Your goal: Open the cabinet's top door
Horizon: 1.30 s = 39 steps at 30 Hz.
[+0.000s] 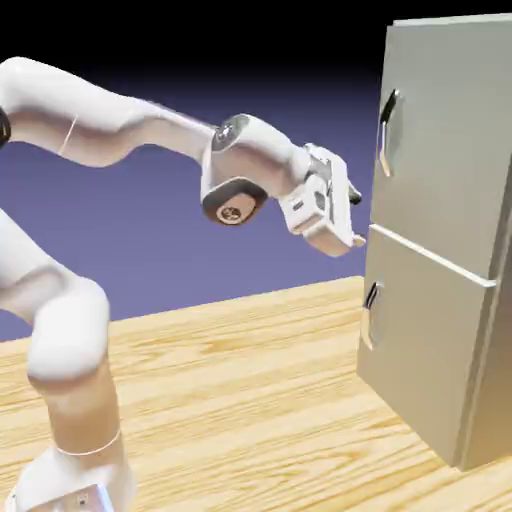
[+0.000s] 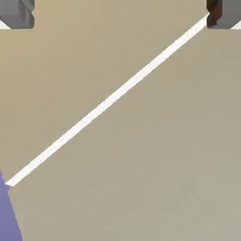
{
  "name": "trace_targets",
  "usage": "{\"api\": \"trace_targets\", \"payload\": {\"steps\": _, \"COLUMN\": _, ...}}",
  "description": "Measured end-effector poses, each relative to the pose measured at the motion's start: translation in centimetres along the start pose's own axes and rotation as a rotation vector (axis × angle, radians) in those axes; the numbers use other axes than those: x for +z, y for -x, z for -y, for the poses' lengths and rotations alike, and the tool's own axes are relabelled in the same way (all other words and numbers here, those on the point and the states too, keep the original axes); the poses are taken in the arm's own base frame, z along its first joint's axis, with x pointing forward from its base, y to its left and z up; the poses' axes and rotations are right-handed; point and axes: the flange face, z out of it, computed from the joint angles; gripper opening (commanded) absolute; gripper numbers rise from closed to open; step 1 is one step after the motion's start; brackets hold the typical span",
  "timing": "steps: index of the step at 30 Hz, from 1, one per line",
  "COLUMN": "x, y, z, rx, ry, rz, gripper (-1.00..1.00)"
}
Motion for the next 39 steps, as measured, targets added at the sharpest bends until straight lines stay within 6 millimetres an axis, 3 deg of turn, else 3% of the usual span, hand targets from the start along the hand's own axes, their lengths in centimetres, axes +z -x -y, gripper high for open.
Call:
{"api": "trace_targets", "payload": {"steps": 10, "x": -1.6, "y": -0.4, "z": 2.5, "rx": 0.490, "ry": -0.126, "rz": 0.031, "gripper": 0.00}}
{"api": "trace_targets", "payload": {"steps": 19, "x": -2.3, "y": 0.4, "z": 3.8, "rx": 0.920, "ry": -0.226, "rz": 0.112, "gripper": 0.00}}
{"api": "trace_targets", "payload": {"steps": 29, "x": -2.2, "y": 2.8, "z": 4.7, "rx": 1.386, "ry": -0.306, "rz": 0.255, "gripper": 0.00}}
{"api": "trace_targets", "payload": {"steps": 39, "x": -1.0, "y": 6.4, "z": 5.4, "rx": 1.842, "ry": -0.335, "rz": 0.443, "gripper": 0.00}}
